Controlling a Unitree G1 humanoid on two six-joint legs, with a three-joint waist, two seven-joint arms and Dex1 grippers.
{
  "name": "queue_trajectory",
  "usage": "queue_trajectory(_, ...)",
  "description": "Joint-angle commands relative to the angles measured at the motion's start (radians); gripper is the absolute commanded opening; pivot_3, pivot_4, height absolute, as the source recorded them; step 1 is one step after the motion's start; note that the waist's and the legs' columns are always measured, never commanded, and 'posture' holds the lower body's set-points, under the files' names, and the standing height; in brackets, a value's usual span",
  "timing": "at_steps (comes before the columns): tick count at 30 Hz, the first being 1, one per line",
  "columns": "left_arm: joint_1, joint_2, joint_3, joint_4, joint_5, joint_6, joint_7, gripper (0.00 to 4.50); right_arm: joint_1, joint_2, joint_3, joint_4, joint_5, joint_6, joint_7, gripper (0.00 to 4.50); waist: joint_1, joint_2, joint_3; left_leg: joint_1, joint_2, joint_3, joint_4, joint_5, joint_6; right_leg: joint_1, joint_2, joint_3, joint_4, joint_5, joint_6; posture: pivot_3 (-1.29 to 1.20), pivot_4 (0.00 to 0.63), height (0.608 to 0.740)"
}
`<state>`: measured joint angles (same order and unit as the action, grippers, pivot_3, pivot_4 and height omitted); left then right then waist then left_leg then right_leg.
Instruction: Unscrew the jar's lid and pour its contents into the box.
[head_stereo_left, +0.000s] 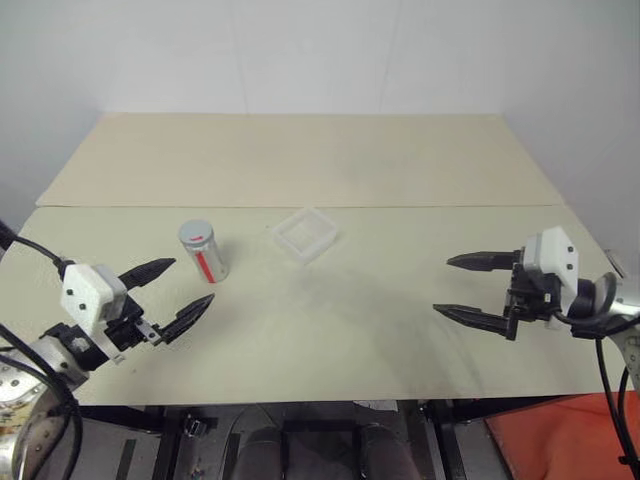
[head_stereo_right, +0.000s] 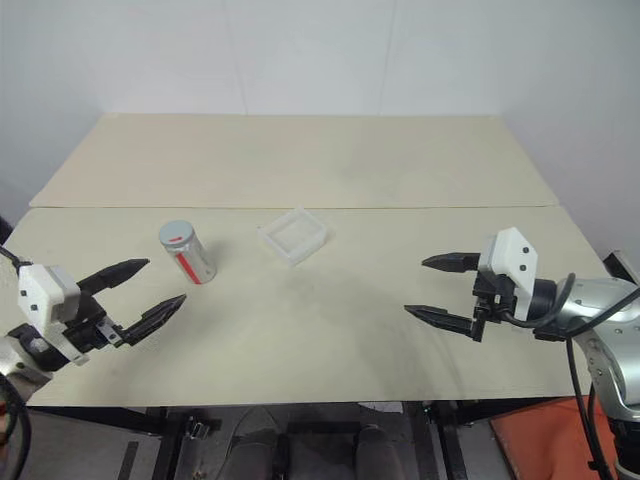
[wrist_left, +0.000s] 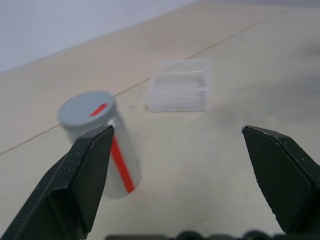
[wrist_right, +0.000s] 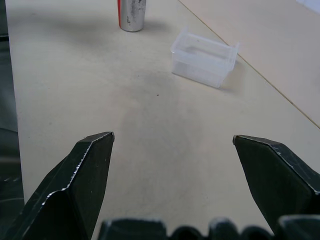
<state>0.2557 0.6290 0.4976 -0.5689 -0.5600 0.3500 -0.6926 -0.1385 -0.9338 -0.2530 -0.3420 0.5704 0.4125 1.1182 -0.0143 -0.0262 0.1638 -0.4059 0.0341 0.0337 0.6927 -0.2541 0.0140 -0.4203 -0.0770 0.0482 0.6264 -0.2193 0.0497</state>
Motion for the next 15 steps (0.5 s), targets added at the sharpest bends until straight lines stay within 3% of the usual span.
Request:
queue_trajectory(1, 0.012, -0.087, -0.026, -0.102, 0.028, 0.017, 0.153, 4.47, -0.026, -0.001, -0.008, -0.006, -0.001, -0.028, 0.006, 4.50, 0.001, 0.000, 0.000, 0.000, 0.000, 0.000, 0.000, 0.000, 0.000, 0.000, 0.000, 0.000, 0.000, 0.000, 0.000, 0.00, 0.150, 0.740)
queue_trajectory(9, -0.056, -0.331, -0.202, -0.185, 0.147, 0.109, 0.506, 4.47, -0.066, 0.000, 0.021, 0.020, -0.006, -0.034, 0.019, 4.50, 0.014, 0.000, 0.000, 0.001, -0.001, -0.001, 0.001, 0.000, 0.000, 0.003, 0.000, 0.000, 0.000, 0.001, 0.001, 0.00, 0.150, 0.740)
queue_trajectory(15, -0.082, -0.424, -0.290, -0.161, 0.299, 0.084, 0.653, 4.47, -0.069, -0.003, 0.017, 0.019, -0.001, -0.036, 0.023, 4.50, 0.015, 0.000, 0.000, 0.001, -0.001, -0.001, 0.001, 0.000, 0.000, 0.002, 0.000, 0.000, 0.000, 0.001, 0.000, 0.00, 0.150, 0.740)
